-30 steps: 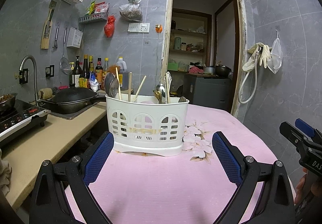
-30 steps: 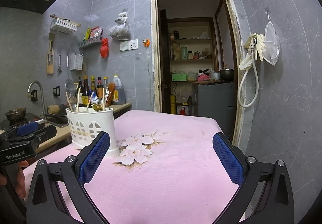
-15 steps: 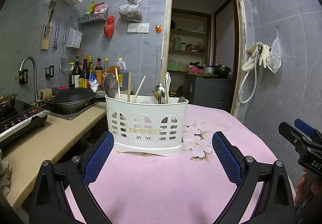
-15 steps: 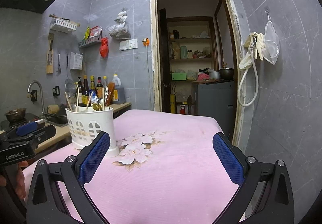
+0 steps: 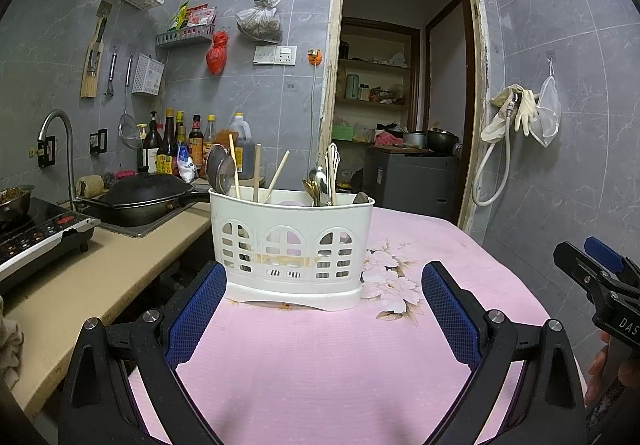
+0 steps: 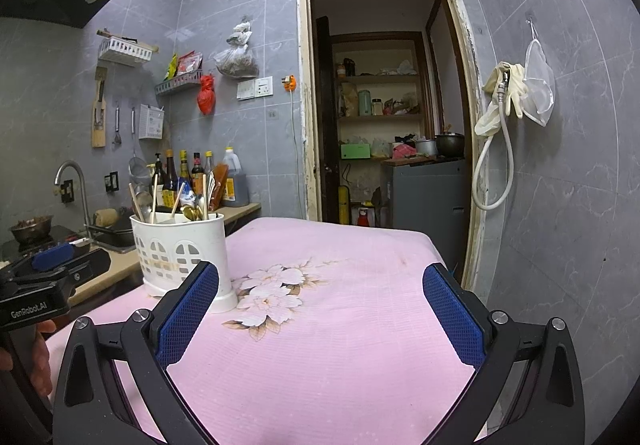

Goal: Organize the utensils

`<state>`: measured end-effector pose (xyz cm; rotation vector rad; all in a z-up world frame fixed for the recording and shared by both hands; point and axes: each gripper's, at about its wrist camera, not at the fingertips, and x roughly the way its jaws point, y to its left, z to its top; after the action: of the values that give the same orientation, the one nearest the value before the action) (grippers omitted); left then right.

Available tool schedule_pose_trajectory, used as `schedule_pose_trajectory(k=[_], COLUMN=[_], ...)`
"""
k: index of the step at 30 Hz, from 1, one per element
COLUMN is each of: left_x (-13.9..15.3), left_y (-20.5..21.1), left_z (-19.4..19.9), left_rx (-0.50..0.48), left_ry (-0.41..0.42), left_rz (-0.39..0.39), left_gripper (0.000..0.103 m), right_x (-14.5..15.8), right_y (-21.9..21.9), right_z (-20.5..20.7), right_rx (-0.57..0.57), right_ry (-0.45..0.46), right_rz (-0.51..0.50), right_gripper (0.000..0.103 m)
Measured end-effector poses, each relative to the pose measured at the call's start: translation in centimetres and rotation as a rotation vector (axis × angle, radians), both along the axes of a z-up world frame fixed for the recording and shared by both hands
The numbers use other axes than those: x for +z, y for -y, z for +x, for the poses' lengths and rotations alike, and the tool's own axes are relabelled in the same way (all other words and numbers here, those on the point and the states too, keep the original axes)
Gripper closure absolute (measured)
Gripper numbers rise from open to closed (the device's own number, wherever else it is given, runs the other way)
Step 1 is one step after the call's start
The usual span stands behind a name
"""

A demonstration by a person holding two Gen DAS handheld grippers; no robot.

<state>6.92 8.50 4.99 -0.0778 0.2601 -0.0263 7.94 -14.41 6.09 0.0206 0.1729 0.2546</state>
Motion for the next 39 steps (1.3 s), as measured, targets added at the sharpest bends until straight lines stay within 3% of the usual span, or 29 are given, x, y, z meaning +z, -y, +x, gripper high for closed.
schedule_pose_trajectory(k=[39], left_x=[-0.42], left_y=[-0.07], left_z=[-0.22], left_rx=[-0.004], left_ry=[-0.007], left_rz=[-0.009], left_gripper=[0.007], right_x=[-0.10], right_y=[-0.36], right_z=[-0.21], right_rx=[-0.001], right_ry=[-0.006], right_rz=[0.000], right_gripper=[0.000])
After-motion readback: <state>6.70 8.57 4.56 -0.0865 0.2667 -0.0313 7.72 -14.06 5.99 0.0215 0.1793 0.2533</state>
